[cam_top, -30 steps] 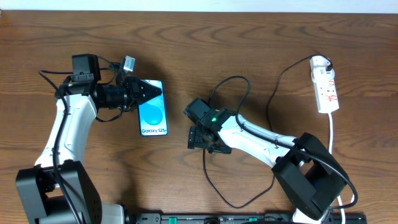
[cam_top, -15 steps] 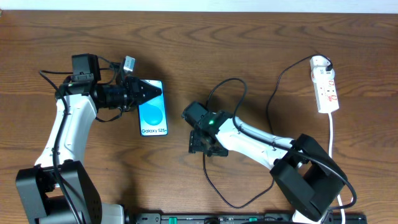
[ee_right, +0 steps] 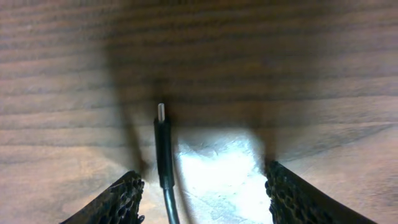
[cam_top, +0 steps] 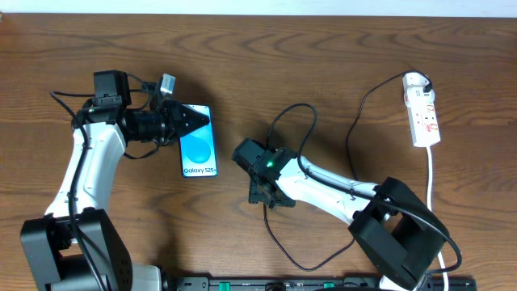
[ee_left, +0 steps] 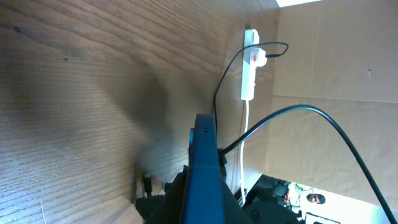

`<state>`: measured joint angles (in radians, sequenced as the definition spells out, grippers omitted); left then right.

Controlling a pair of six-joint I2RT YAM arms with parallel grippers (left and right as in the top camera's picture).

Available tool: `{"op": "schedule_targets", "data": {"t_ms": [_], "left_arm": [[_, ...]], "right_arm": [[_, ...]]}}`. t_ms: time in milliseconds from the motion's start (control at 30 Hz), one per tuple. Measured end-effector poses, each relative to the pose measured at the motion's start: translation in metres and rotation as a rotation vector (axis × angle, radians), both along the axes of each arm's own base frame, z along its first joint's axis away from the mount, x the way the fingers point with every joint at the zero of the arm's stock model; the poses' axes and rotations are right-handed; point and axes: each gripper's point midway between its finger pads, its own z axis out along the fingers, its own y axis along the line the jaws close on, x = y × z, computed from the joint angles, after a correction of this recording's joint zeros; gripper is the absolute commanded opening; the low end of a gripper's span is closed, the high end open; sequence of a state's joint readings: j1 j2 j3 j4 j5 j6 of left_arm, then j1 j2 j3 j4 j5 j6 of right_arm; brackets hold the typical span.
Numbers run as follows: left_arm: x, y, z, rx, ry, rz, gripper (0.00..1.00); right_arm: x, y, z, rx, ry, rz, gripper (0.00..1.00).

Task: Plug charger to phone and switch on socket
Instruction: 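Close the right gripper on the USB-C plug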

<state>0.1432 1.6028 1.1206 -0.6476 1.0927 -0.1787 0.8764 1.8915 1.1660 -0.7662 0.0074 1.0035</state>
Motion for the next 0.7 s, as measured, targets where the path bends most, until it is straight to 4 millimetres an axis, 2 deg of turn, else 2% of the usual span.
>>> {"op": "schedule_targets", "data": {"t_ms": [333,500,700], "left_arm": [[0.0000,0.0000,0.0000,0.000,0.000,0.000,0.07],[0.0000,0.0000,0.0000,0.000,0.000,0.000,0.08],[0.0000,0.0000,0.0000,0.000,0.000,0.000,0.07]], "right_arm": [[0.0026,-0.0037,-0.0042,-0.025,-0.010,-0.030,0.50],[0.0040,-0.0022,-0.0039,-0.020,-0.014,-0.039,0.36],[0.0042,-0.0022,-0.0039,-0.019,-0.015,-0.040,0.35]]}}
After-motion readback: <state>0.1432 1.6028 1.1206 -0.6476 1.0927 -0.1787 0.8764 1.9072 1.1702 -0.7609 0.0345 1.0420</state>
